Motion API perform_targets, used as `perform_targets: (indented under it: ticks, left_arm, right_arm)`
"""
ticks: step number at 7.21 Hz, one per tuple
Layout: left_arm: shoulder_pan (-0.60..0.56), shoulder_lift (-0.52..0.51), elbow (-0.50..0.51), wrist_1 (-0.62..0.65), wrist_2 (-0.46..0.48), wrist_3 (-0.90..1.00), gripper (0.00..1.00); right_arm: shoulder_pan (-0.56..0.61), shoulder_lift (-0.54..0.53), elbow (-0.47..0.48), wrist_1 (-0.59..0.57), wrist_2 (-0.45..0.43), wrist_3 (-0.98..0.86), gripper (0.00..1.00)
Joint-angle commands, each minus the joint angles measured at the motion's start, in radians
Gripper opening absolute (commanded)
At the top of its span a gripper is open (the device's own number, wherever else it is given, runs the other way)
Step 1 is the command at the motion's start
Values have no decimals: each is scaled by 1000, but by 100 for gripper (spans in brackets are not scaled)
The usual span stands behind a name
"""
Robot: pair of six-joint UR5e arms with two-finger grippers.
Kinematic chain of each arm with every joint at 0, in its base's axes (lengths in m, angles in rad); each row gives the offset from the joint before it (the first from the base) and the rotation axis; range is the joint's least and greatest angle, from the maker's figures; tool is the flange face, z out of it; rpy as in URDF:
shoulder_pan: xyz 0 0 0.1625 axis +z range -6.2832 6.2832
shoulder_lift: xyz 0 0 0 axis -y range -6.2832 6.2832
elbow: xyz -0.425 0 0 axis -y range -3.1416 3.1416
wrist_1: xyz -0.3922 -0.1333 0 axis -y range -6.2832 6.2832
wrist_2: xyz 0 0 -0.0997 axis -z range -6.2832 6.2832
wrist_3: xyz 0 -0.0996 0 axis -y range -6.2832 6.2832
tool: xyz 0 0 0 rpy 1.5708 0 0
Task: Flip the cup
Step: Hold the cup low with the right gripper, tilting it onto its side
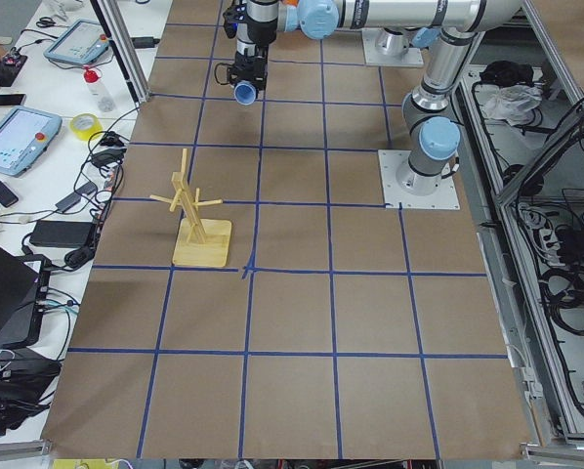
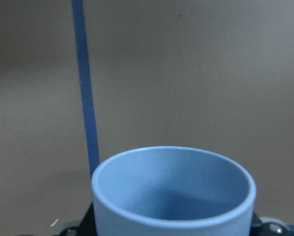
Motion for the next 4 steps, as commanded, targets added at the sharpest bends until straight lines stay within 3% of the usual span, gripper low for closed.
perform_targets:
  ticks: [1,4]
  left_arm:
    - [0,-3,0,1,-3,0,100]
    - [0,-3,0,1,0,-2,100]
  right_arm:
    - [13,10,45,-23,15,-80,0]
    - [1,10,110,-107,13,-80,0]
